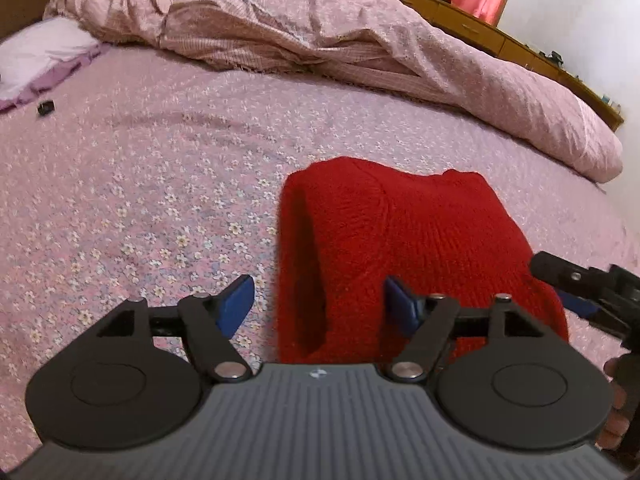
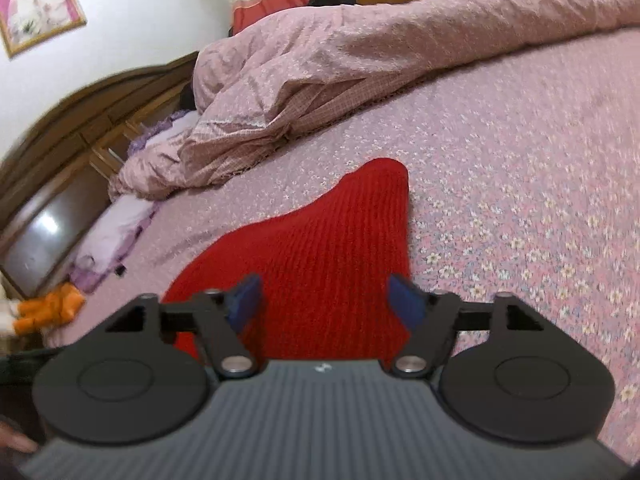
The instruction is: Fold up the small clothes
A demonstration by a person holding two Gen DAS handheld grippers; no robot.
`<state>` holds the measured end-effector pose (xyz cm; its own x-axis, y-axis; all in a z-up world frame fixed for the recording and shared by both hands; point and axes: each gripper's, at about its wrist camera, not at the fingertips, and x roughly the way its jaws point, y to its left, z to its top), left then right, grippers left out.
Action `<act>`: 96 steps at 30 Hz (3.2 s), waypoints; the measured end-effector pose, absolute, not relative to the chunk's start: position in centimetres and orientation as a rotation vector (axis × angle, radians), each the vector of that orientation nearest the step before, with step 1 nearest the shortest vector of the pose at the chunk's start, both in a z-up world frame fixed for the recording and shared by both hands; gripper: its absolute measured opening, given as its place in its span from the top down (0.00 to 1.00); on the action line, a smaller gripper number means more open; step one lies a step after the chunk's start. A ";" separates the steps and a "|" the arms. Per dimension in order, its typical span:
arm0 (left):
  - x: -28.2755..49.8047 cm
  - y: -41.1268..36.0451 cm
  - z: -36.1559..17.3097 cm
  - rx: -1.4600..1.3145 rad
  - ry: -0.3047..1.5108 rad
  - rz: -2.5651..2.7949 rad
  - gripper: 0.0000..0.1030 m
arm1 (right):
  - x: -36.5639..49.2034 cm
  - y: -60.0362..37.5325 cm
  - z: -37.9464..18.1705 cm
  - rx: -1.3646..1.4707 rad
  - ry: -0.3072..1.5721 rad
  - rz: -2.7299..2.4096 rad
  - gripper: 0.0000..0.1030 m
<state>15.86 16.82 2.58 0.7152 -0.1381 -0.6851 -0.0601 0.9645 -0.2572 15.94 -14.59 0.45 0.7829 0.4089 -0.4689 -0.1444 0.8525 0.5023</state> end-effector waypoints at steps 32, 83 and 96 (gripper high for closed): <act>19.1 18.9 -0.1 -0.562 0.873 -0.247 0.28 | 21.7 -18.8 -4.3 0.864 0.810 0.575 0.41; 11.3 3.0 3.3 -0.181 0.894 -0.335 0.18 | 8.5 -29.2 -1.0 0.558 0.698 0.169 0.30; 7.9 2.2 5.3 -0.115 0.876 -0.239 0.13 | 3.8 -27.3 2.6 0.434 0.604 0.143 0.30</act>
<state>7.89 2.20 5.29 0.6156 -0.2541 -0.7460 0.1605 0.9672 -0.1971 3.78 -27.32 2.64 0.8161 0.2548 -0.5186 -0.0050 0.9006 0.4346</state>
